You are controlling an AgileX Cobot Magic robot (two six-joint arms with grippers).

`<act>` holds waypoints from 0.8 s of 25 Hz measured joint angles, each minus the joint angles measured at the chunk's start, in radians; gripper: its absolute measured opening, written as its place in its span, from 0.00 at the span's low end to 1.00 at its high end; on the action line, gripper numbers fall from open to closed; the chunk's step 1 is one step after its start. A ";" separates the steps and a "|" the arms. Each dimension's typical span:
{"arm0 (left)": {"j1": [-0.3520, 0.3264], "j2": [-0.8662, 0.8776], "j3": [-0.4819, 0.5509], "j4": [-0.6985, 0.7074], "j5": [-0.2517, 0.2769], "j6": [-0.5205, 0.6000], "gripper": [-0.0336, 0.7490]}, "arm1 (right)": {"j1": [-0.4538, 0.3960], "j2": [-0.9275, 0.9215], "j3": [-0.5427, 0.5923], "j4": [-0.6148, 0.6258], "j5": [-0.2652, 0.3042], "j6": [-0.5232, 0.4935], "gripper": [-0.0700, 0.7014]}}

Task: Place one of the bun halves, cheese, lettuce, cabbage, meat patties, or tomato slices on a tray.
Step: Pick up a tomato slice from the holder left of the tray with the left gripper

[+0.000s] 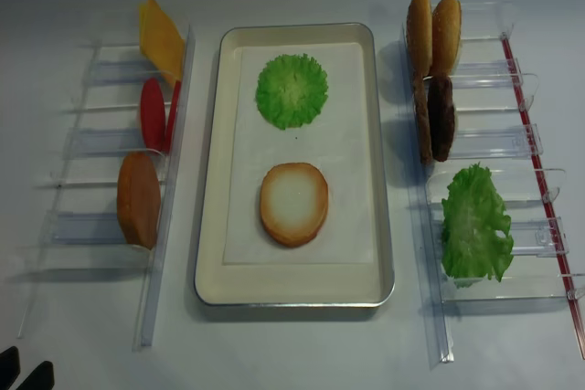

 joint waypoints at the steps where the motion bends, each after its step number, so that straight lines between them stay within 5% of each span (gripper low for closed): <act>1: 0.000 0.000 0.000 0.000 0.000 0.000 0.36 | 0.000 0.000 0.000 0.000 0.000 0.000 0.73; 20: 0.000 0.000 0.000 -0.019 0.000 -0.005 0.36 | 0.000 0.000 0.000 0.002 0.000 -0.002 0.73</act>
